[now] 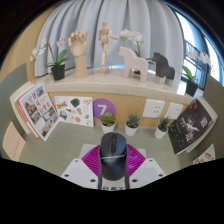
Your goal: Arrange mouse
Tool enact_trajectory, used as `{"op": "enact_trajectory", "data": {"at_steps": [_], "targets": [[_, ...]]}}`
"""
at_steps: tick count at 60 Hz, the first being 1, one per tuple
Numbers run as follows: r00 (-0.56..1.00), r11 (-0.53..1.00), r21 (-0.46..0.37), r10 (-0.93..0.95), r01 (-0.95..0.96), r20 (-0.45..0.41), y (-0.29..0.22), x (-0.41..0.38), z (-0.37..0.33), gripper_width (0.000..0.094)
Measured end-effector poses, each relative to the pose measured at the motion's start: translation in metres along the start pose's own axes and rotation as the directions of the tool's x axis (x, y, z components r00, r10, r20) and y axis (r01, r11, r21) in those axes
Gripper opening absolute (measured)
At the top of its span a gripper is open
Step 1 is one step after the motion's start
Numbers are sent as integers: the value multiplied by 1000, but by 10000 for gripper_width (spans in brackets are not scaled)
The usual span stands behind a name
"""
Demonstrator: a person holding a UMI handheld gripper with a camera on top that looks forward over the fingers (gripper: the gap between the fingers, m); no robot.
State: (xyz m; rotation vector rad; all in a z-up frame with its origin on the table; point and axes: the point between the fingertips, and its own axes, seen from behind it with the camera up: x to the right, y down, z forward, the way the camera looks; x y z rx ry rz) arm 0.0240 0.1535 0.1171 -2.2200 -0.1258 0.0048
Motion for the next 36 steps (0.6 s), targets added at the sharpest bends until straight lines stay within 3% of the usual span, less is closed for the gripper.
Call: {"op": "enact_trajectory", "data": {"at_steps": [24, 36], "targets": [[997, 976, -211, 58, -46, 51, 108, 2, 73, 337], [998, 983, -177, 61, -55, 29, 105, 3, 75, 444]]}}
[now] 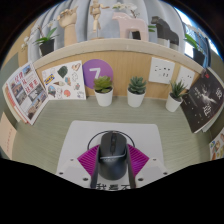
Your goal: Arrange mouse
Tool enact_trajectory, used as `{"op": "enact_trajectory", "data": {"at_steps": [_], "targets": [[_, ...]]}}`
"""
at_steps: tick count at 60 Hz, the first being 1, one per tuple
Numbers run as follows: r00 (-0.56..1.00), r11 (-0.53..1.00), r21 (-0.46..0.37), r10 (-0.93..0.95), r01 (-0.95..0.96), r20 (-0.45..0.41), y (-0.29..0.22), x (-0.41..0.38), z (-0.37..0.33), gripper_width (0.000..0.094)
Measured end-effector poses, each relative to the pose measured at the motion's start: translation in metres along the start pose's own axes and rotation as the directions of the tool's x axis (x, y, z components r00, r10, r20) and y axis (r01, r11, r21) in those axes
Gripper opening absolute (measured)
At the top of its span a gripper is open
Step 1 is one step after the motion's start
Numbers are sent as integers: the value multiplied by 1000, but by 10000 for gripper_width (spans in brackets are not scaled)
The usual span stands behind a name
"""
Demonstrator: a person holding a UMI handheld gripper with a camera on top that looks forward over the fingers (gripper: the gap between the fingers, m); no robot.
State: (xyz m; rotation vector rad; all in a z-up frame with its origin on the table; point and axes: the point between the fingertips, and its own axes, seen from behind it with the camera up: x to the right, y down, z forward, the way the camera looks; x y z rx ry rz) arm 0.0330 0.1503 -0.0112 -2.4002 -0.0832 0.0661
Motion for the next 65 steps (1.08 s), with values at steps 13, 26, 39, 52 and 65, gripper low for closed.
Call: {"op": "enact_trajectory", "data": {"at_steps": [13, 26, 39, 52, 65], "targets": [[998, 999, -28, -39, 38, -58, -3, 8, -24, 847], [997, 998, 59, -33, 38, -71, -36, -9, -120, 853], [996, 987, 158, -22, 36, -92, -42, -35, -225, 857], [996, 977, 213, 2, 17, -92, -15, -66, -296, 854], [994, 978, 205, -7, 30, -112, 25, -81, -334, 855]]}}
